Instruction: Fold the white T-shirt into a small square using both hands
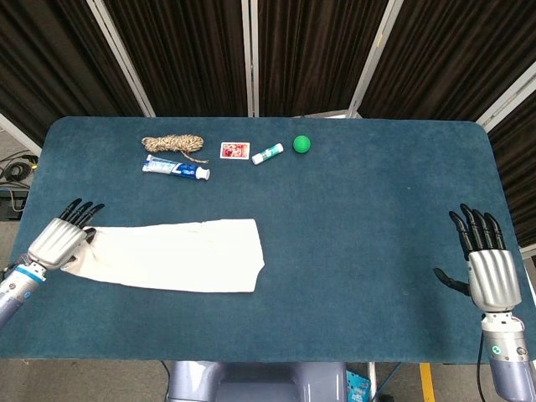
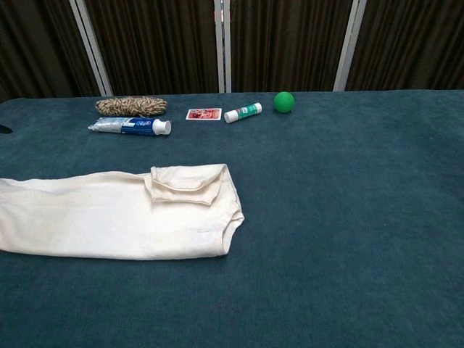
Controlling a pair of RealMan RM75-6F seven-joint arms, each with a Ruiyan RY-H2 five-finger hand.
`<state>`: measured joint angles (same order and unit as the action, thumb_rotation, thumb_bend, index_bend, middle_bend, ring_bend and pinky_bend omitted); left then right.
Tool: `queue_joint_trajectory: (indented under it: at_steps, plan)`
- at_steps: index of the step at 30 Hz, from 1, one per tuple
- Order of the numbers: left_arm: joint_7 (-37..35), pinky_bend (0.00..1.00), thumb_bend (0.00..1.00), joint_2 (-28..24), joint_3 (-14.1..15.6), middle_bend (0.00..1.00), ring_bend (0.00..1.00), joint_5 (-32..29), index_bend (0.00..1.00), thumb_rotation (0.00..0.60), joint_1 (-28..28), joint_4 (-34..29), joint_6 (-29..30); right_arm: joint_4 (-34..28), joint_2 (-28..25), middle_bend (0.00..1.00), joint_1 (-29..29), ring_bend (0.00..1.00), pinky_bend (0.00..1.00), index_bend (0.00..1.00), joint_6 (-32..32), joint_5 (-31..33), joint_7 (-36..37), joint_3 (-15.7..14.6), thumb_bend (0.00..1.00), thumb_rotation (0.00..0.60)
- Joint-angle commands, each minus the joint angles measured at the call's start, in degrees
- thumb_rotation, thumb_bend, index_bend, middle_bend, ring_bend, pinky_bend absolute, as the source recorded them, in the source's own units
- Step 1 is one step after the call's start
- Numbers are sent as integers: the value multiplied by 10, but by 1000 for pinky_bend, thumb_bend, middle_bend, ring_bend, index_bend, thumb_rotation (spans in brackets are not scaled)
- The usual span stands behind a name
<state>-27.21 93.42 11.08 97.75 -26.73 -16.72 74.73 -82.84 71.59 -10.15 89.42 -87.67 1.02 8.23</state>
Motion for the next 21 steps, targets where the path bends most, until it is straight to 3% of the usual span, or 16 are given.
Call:
queue_joint_trajectory:
  at_steps: [1, 12, 21]
  plan:
    - [6, 0, 636, 10, -13, 0, 0, 4, 842, 600, -25, -27, 32, -1, -2, 0, 1, 0, 0, 69, 0, 1, 2, 1, 0, 600]
    - [78, 0, 638, 33, -43, 0, 0, 15, 842, 600, -113, -137, 21, -3, -10, 0, 3, 0, 0, 69, 1, 7, 19, 5, 0, 600]
    - [132, 0, 636, 61, -51, 0, 0, 27, 842, 600, -160, -180, -11, -2, -12, 0, 4, 0, 0, 71, -1, 11, 25, 7, 0, 600]
